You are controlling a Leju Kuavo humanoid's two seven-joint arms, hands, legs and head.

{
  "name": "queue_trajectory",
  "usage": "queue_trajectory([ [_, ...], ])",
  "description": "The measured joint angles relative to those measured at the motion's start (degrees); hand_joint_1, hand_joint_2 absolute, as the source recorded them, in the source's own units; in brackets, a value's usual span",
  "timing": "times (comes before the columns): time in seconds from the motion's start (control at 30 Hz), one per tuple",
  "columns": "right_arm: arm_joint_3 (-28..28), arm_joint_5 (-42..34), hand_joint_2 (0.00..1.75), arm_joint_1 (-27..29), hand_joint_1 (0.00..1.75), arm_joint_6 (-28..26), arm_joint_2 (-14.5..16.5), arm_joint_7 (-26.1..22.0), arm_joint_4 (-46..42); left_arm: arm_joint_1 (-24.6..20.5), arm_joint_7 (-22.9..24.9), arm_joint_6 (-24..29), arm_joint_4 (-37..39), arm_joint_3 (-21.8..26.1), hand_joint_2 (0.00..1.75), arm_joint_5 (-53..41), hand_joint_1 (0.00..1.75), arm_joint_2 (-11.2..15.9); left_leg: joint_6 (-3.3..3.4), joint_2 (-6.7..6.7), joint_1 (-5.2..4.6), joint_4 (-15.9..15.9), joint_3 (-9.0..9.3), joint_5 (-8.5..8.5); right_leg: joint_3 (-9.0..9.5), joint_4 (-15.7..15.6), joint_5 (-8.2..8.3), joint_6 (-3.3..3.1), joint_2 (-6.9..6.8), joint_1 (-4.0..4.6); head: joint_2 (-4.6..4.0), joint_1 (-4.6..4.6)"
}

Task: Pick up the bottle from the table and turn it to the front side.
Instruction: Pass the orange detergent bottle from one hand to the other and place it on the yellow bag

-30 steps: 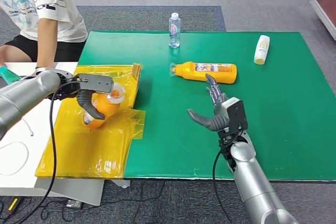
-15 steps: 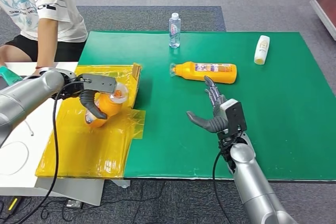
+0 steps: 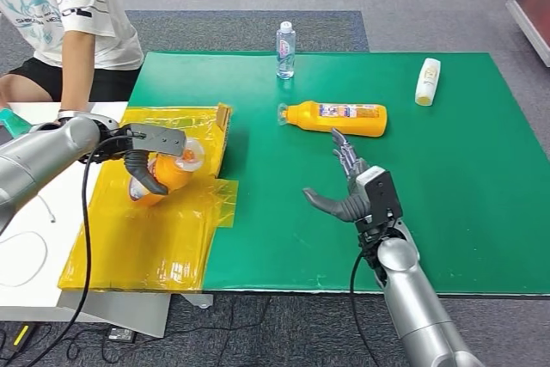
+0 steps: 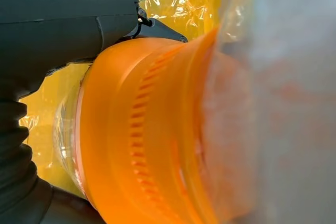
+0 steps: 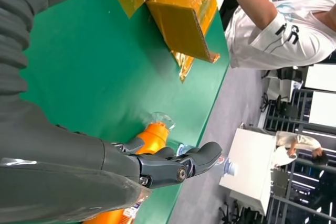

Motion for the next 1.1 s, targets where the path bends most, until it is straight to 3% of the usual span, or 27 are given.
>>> queue_trajectory([
  [0.17, 0.21, 0.04, 1.75, 0.0, 0.0, 0.02, 0.0, 0.02, -0.02, 0.14, -0.26, 0.58, 0.0, 0.03, 1.75, -0.01, 1.75, 0.24, -0.03, 0.0, 0.0, 0.0, 0.0, 0.03, 0.0, 0.0, 0.02, -0.03, 0.0, 0.0, 0.0, -0.01],
  [0.3, 0.41, 0.09, 1.75, 0.01, 0.0, 0.02, 0.0, 0.08, -0.02, 0.38, -1.12, 1.18, 0.0, 0.16, 1.75, -0.08, 0.0, 0.46, -0.05, 0.0, 0.0, 0.0, 0.0, 0.05, -0.01, 0.0, 0.02, -0.03, 0.0, 0.01, 0.0, 0.0],
  [0.97, 1.33, 0.4, 1.75, -0.02, 0.0, -0.16, 0.0, 0.21, -0.02, 2.25, -3.86, 2.27, -1.42, 3.49, 1.75, -1.17, 0.0, 4.84, -0.05, 0.0, 0.01, 0.0, 0.0, 0.08, -0.02, 0.01, 0.03, -0.05, 0.0, 0.01, 0.0, -0.01],
  [1.1, 1.43, 0.13, 1.75, 0.14, 0.0, -0.48, -0.01, 0.21, -0.06, 4.59, -6.45, 7.8, -3.39, 6.18, 1.75, -1.77, 0.0, 6.23, -0.05, 0.0, 0.0, 0.0, 0.01, 0.08, -0.02, 0.01, 0.03, -0.04, 0.0, 0.0, 0.0, 0.0],
])
